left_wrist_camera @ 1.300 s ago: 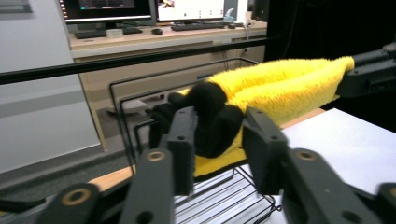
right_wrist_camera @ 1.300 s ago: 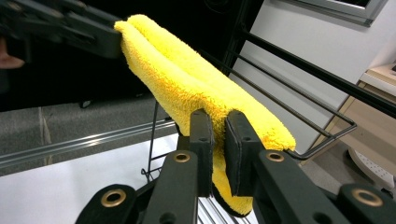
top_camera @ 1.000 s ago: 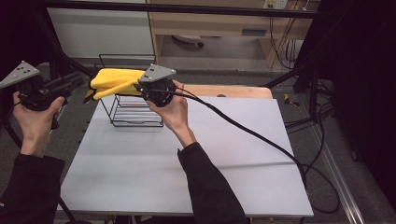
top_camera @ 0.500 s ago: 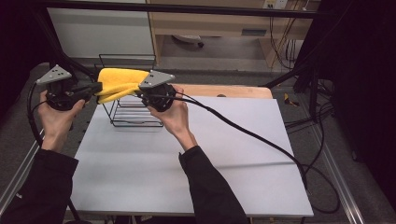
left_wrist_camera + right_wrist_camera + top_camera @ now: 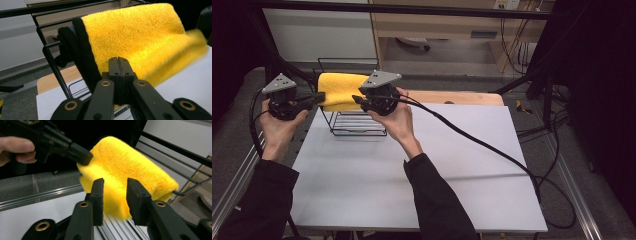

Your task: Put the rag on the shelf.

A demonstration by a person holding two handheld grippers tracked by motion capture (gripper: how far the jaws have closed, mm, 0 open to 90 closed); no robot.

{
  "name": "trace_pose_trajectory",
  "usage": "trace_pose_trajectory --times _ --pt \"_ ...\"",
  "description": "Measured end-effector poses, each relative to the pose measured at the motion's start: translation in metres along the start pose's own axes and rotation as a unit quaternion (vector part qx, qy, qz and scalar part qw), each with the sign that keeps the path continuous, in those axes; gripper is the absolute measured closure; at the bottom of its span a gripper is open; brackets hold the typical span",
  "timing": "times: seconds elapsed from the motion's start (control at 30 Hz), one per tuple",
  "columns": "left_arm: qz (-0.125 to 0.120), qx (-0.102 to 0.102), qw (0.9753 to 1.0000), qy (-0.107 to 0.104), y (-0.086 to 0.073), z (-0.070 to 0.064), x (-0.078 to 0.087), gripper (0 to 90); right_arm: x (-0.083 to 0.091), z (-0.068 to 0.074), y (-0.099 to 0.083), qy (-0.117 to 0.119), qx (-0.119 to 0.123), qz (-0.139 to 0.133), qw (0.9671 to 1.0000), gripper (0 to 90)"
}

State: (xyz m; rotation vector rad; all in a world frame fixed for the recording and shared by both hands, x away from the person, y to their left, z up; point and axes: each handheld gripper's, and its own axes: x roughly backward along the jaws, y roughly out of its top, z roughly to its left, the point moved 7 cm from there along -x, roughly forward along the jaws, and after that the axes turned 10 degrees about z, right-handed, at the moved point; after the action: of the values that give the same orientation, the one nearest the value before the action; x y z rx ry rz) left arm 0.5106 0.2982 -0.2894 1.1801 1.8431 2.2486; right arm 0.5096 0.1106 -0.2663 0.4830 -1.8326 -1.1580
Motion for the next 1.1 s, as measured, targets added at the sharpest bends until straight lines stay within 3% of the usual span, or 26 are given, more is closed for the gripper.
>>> trace_pose_trajectory --times 0.1,0.33,0.47,0.67,0.77,0.93,1.1 --pt "0.003 0.0 1.0 0.003 -0.003 0.001 -0.004 90.0 -0.004 -0.001 0.003 0.005 -0.01 -0.005 0.9999 70.9" --pt "0.003 0.0 1.0 0.004 -0.011 0.005 -0.011 90.0 -0.031 -0.002 -0.022 0.001 -0.024 0.035 0.9991 84.3" --pt "0.006 0.004 1.0 0.004 -0.016 0.007 -0.018 90.0 -0.038 -0.009 -0.033 -0.012 -0.042 0.038 0.9984 85.9" --pt "0.0 0.019 0.9998 -0.006 -0.019 0.01 -0.025 89.8 -0.043 -0.013 -0.038 -0.014 -0.045 0.039 0.9981 84.6" --pt "-0.003 0.02 0.9998 -0.01 -0.019 0.009 -0.022 88.1 -0.039 -0.011 -0.037 -0.008 -0.044 0.036 0.9983 81.8" --pt "0.002 0.018 0.9996 -0.019 -0.022 0.003 -0.015 78.8 -0.022 -0.008 -0.039 -0.002 -0.034 0.035 0.9988 68.4" --pt "0.025 0.012 0.9993 -0.024 -0.029 -0.002 -0.012 63.0 0.0 -0.011 -0.047 0.003 -0.055 0.027 0.9981 45.5"
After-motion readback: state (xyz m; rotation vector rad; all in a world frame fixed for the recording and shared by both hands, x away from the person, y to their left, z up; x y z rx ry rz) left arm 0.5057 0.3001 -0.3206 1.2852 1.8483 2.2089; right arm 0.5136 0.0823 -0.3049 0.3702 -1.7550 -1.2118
